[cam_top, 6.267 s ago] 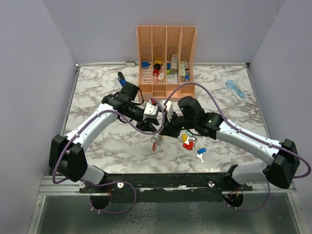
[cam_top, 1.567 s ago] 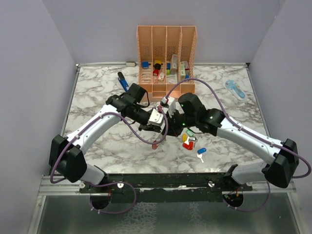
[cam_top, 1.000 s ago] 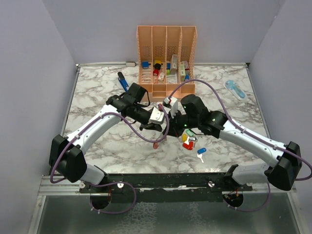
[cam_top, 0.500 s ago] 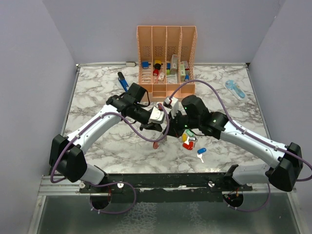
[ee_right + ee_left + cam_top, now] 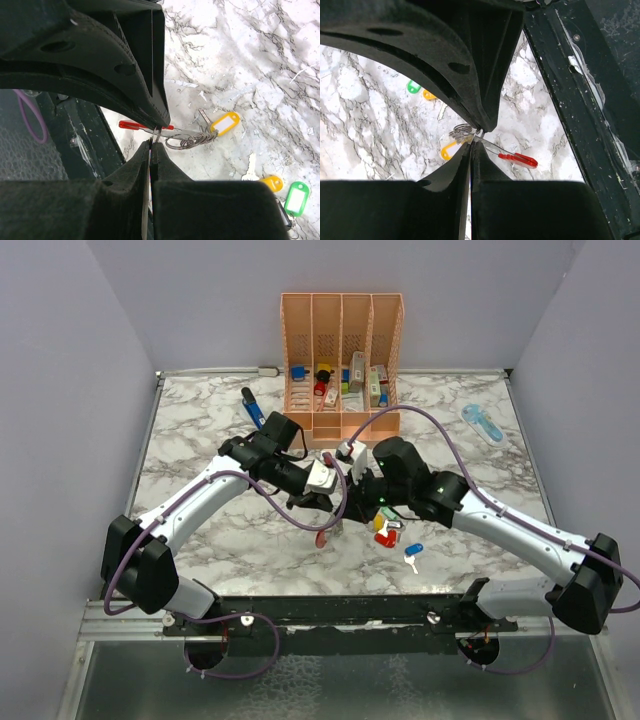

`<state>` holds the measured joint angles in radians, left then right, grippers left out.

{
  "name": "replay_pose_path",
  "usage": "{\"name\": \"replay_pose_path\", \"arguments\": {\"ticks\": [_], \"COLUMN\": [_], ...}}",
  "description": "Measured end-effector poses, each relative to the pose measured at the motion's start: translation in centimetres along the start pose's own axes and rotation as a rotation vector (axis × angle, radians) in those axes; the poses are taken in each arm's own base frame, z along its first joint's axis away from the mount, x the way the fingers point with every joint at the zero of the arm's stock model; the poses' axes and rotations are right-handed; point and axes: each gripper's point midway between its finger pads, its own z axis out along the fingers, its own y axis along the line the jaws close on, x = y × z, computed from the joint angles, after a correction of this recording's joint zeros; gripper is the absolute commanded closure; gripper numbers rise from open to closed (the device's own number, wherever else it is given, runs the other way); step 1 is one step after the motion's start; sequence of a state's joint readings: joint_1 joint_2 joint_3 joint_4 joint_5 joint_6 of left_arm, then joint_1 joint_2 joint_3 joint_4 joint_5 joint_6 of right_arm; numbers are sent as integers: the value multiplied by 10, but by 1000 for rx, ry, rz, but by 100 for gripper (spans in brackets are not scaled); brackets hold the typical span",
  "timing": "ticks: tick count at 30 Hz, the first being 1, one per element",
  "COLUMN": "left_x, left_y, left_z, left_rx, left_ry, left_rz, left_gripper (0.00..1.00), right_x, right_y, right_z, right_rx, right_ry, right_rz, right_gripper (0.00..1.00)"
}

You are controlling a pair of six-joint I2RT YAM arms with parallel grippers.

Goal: Put the keys on the keyring

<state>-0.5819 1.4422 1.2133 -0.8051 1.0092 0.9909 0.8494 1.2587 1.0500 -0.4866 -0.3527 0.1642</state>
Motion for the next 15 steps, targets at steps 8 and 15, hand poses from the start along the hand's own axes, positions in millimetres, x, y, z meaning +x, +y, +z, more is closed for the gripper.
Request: {"name": "replay_pose_path", "arguments": {"ticks": [8, 15], "left_x": [-1, -3], "left_y": [-4, -6], "left_z": [0, 1], "left_rx": [20, 34], "left_ry": [-11, -25], "left_rz": [30, 39], "left_gripper": [93, 87], "right_x": [-1, -4], "right_y": [1, 2], "right_z": [-2, -5], "right_rx": [-2, -5], "right_ry": [-13, -40], "right_rz": [-5, -16], "right_gripper": [99, 99]}}
